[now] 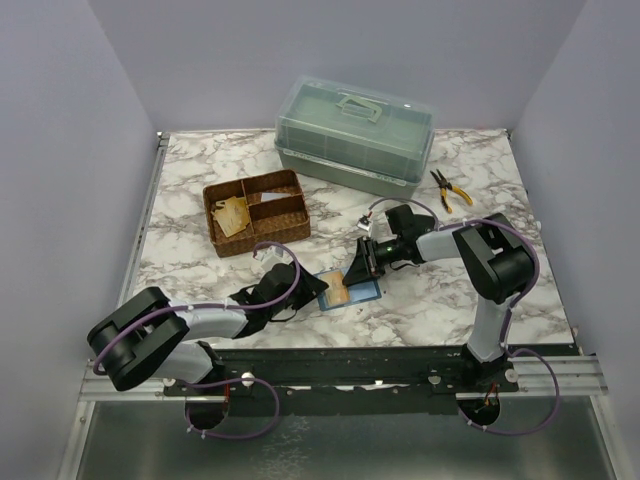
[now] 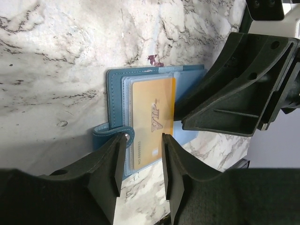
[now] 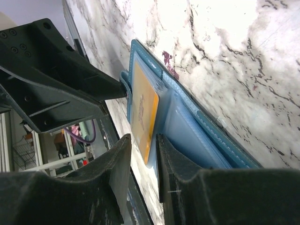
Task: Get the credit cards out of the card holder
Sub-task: Remove the credit card from the card holder.
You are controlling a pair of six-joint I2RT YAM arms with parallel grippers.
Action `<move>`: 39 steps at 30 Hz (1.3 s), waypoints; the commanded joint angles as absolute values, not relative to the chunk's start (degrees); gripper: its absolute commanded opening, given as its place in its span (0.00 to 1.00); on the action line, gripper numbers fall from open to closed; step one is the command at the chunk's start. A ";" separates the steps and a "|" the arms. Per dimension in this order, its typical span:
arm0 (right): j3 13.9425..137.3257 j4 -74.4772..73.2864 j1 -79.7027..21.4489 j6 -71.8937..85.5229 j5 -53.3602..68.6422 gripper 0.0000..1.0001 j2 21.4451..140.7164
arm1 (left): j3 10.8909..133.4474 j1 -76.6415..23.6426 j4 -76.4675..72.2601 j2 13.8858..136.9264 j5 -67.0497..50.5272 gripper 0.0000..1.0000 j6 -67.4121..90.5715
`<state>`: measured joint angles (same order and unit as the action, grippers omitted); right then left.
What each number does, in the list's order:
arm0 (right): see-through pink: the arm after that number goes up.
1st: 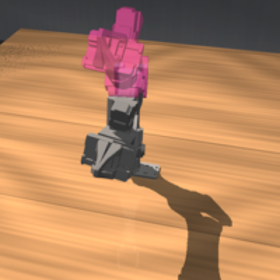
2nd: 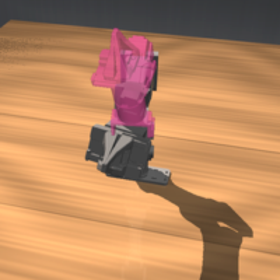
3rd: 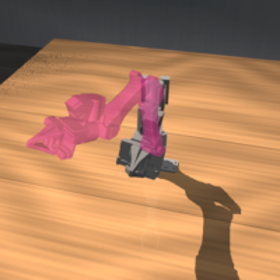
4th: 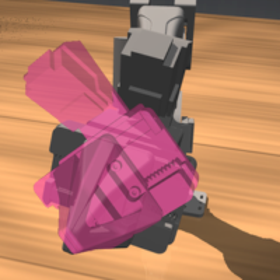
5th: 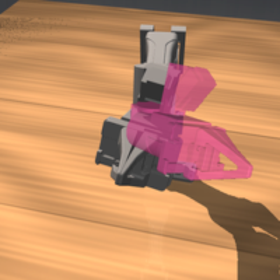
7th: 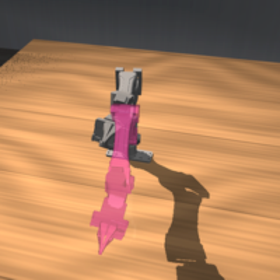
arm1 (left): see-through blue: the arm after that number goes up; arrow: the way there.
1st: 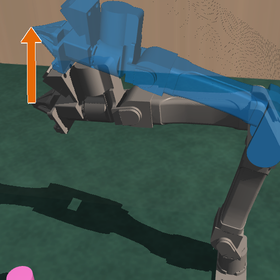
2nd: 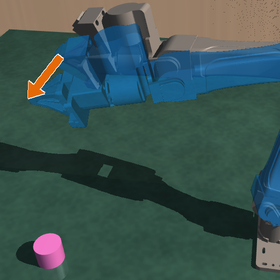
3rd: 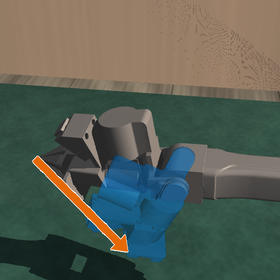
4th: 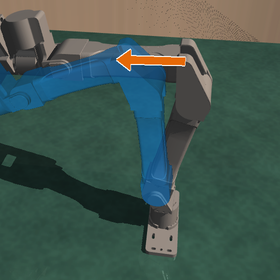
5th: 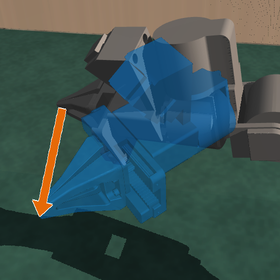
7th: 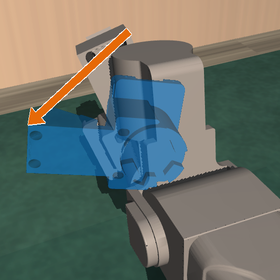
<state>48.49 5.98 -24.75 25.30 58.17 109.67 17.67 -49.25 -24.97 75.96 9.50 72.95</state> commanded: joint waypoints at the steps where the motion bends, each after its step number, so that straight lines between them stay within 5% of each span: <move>1: 48.81 7.49 -24.52 26.77 61.24 0.32 110.90 | 17.51 -49.39 -24.52 77.30 9.38 0.41 72.07; 25: 49.22 6.81 -24.43 27.01 60.43 0.30 112.97 | 15.88 -49.40 -31.88 83.37 5.72 0.21 73.71; 30: 48.76 9.51 -24.43 28.69 64.76 0.17 112.33 | 16.39 -49.44 -33.85 85.95 4.55 0.20 73.83; 37: 49.33 8.44 -24.43 27.99 64.73 0.17 113.38 | 17.15 -49.40 -35.87 88.12 3.17 0.19 73.65; 39: 49.60 8.07 -24.36 27.44 64.75 0.07 113.12 | 16.62 -49.39 -36.32 87.45 3.55 0.19 73.70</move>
